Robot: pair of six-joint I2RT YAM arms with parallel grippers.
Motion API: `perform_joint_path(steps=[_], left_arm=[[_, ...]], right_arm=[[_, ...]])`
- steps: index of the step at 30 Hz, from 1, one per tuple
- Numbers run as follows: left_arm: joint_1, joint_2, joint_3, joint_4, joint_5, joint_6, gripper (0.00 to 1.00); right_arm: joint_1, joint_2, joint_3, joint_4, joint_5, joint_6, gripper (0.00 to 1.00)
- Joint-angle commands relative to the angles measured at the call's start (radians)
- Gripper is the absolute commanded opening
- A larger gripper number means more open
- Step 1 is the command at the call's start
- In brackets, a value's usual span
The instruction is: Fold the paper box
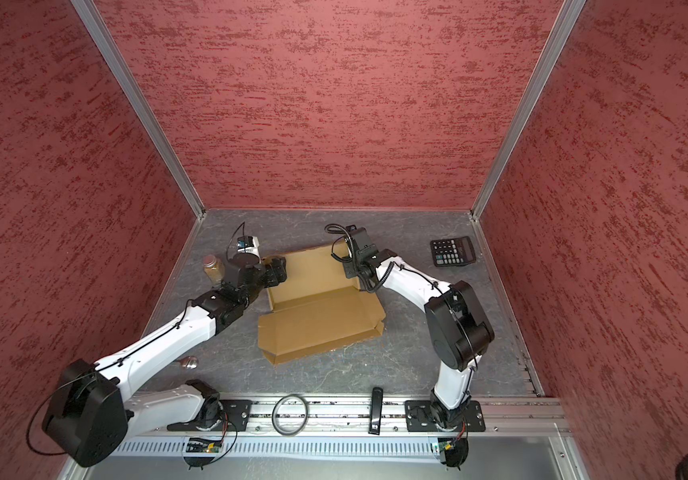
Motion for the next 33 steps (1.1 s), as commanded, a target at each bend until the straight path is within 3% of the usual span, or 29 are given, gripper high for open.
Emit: perform_joint_path(steps=[1,7,23,33], left_arm=[[0.021,-0.051,0.029,-0.043,0.063,0.031,0.84],[0.057,-0.135,0.024,-0.097,0.092,0.042,0.84],[0.149,-0.261,-0.034,-0.159,0.133,0.029,0.85],[0.204,-0.260,-0.047,-0.162,0.186,0.026,0.85]], right_arm=[[-0.008,0.037,0.079,-0.188,-0.041,0.032,0.00],[-0.023,0.093,0.155,-0.320,-0.071,0.066,0.00],[-0.058,0.181,0.201,-0.397,-0.144,0.123,0.00],[-0.076,0.243,0.267,-0.409,-0.169,0.137,0.09]])
